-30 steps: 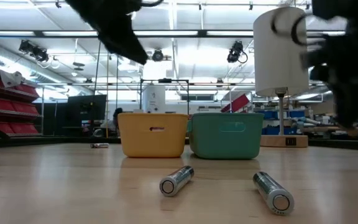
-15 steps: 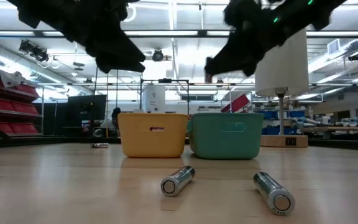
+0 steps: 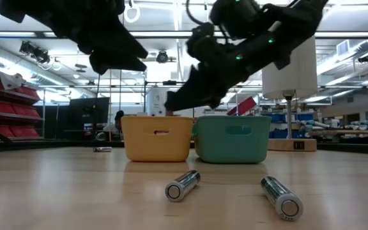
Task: Sort batteries
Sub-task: Put the black battery into the yellow bin
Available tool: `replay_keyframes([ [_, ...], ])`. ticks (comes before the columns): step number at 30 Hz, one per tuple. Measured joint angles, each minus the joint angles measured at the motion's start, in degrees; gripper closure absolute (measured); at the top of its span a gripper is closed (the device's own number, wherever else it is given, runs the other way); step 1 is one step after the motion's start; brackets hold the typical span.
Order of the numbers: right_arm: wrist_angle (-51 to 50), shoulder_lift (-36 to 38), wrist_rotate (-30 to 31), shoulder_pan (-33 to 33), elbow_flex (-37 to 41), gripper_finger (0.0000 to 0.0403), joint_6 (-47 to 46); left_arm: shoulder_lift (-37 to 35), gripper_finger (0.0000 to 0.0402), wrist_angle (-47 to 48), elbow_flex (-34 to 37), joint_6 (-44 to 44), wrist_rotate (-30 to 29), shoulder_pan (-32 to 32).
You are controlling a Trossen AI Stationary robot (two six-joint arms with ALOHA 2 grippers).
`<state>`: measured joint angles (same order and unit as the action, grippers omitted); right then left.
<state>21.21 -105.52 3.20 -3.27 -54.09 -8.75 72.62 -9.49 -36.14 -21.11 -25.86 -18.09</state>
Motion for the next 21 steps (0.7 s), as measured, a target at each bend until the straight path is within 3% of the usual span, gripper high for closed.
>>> replay_keyframes([
  [4,-1.1,-1.1,0.7,0.0,-2.1,0.033,-0.5,0.3,0.016,0.0,0.0,-0.4,0.0,-0.4],
  [13,-5.0,3.0,4.3,0.0,-2.4,0.0185,2.3,0.6,0.016,1.6,0.0,-0.3,0.2,-3.3],
  [16,-13.7,8.4,6.7,-0.8,-2.4,0.0166,3.7,0.8,0.016,1.1,0.0,1.6,0.1,-4.2],
  [21,-34.8,18.3,12.3,-6.3,-2.3,0.0172,0.3,3.3,0.016,-5.7,0.0,6.8,0.0,-4.0],
])
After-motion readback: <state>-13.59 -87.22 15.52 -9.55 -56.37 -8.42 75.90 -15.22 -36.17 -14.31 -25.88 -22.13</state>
